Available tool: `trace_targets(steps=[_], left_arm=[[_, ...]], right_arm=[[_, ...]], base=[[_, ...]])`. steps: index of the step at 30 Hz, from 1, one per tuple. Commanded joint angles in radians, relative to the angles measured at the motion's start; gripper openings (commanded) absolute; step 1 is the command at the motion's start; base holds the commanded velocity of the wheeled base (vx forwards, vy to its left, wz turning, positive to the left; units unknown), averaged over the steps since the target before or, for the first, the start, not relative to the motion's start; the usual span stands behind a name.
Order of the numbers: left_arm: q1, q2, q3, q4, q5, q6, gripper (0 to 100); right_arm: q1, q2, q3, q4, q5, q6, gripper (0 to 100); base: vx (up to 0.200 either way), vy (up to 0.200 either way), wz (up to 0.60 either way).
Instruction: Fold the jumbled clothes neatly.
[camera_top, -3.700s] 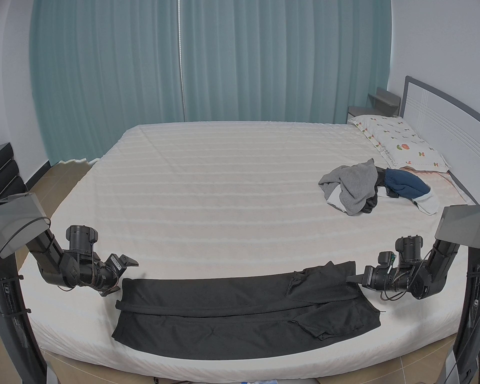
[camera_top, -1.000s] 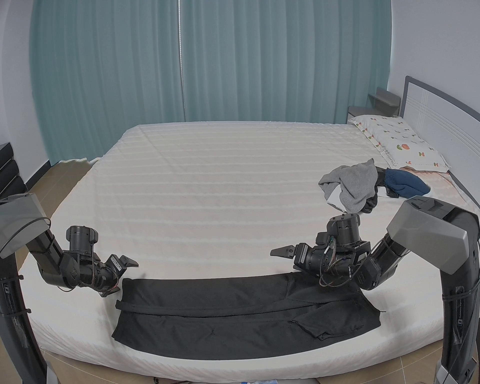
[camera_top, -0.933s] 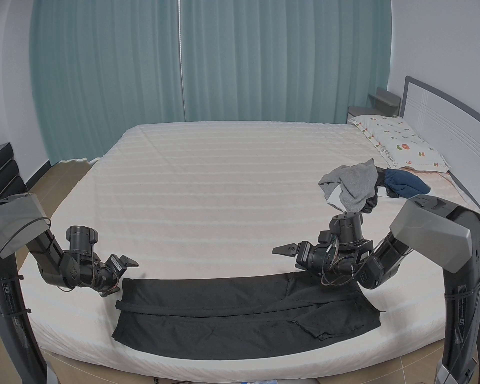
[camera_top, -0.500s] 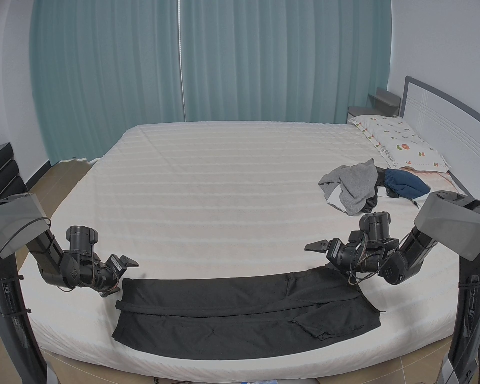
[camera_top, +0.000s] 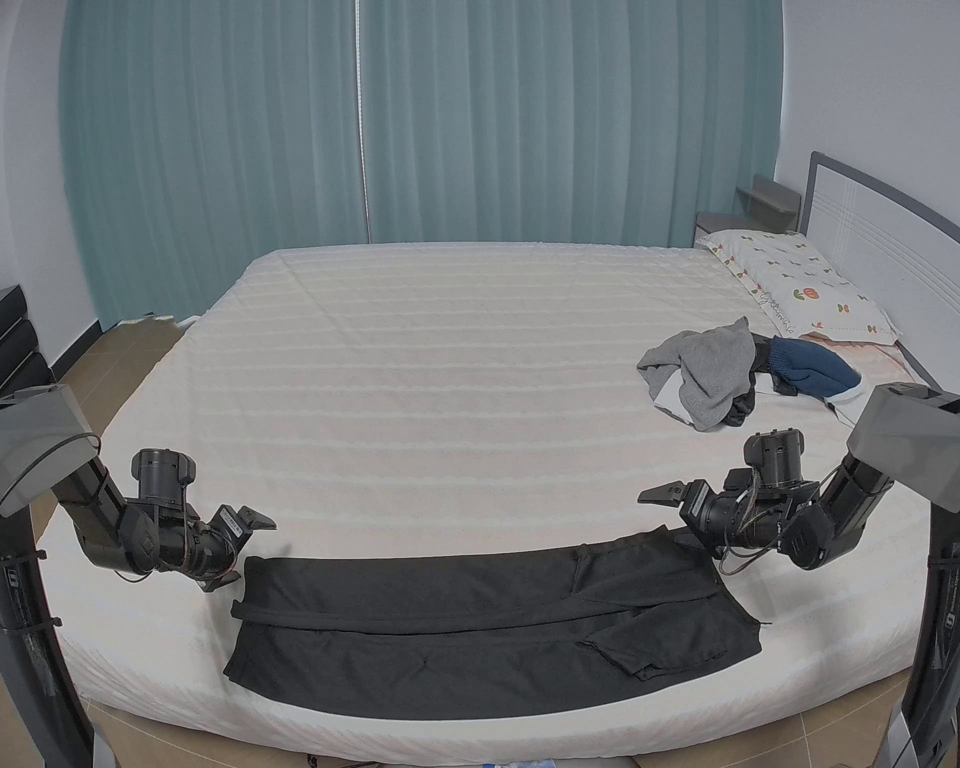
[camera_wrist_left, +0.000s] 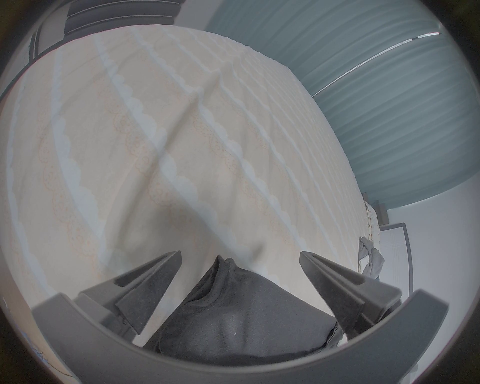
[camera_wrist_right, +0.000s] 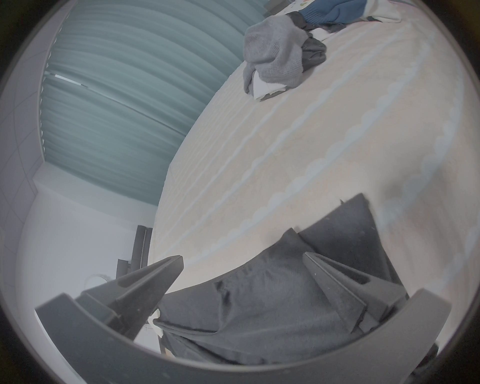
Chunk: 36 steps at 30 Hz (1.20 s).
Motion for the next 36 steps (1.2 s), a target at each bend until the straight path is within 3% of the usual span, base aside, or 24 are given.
trace_targets(steps=[1, 13, 25, 28, 36], left_arm=[[0.002, -0.004, 0.008, 0.000, 0.000, -0.002, 100], [0.008, -0.076, 0.063, 0.000, -0.003, -0.004, 100], [0.003, -0.113, 0.172, -0.022, 0.009, 0.003, 100], [-0.005, -0.122, 0.301, -0.126, -0.003, 0.004, 100], [-0.023, -0.053, 0.399, -0.358, 0.012, 0.082, 100]], right_arm=[[0.002, -0.084, 0.089, 0.000, 0.004, 0.040, 100], [-0.058, -0.031, 0.156, -0.144, 0.049, 0.104, 100], [-0.066, -0.018, 0.166, -0.169, 0.050, 0.104, 100], [-0.072, -0.018, 0.164, -0.169, 0.050, 0.103, 100], [-0.075, -0.020, 0.167, -0.169, 0.057, 0.103, 100]], base=[[0.000, 0.000, 0.00], [-0.200, 0.000, 0.00], [0.000, 0.000, 0.00], [0.000, 0.000, 0.00], [0.000, 0.000, 0.00]])
